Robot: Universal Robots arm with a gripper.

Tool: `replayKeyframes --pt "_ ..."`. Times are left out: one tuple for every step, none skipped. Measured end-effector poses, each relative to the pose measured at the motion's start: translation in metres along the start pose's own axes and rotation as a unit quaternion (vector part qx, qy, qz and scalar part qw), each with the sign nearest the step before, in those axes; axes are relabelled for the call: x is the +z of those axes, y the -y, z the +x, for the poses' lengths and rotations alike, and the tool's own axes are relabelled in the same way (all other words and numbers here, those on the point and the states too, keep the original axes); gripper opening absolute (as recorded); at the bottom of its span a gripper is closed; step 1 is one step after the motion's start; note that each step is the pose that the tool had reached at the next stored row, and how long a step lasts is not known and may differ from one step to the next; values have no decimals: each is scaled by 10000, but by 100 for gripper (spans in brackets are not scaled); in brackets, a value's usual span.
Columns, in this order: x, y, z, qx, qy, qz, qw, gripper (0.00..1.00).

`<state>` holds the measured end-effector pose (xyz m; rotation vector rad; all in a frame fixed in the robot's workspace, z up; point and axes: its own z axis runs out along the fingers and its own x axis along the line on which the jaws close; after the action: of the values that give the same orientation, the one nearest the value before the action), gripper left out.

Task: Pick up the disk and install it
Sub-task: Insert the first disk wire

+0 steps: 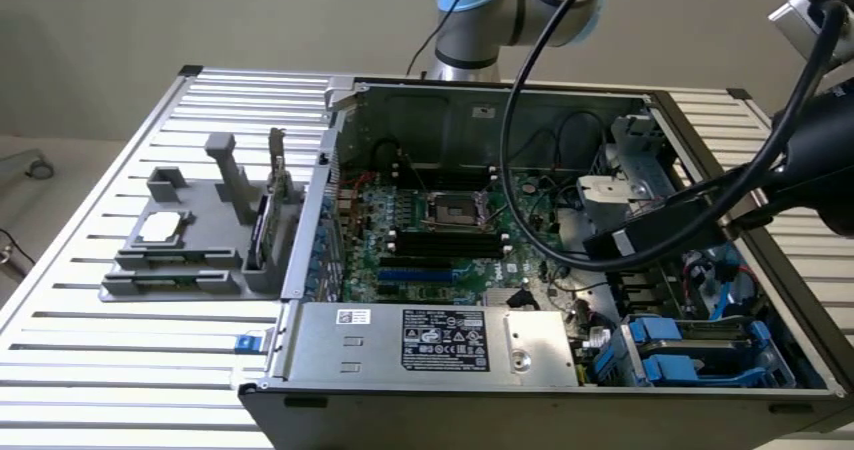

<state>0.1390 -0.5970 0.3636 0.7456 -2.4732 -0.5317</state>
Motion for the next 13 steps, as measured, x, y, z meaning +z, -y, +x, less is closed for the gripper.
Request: replayKeyframes --pt "1 1 -1 38 35 -25 10000 42" --pt "2 1 -1 84 70 -45 9999 42" --pt "1 1 0 124 102 -61 9999 42" --pt "2 1 -1 155 134 -73 9998 42" --pt "2 1 -1 180 170 -72 9997 42" --pt "1 0 -1 201 210 -66 9996 42" --pt "1 0 -1 221 250 -61 9994 42" --pt "2 0 -2 241 295 -53 9993 42" --pt "2 0 -2 254 340 -40 9991 42" --pt "3 1 -2 265 391 -23 9989 42" --pt "3 0 -2 269 452 3 9986 42" --pt "3 0 -2 269 518 36 9983 42" --pt "2 0 -2 265 588 75 9979 42"
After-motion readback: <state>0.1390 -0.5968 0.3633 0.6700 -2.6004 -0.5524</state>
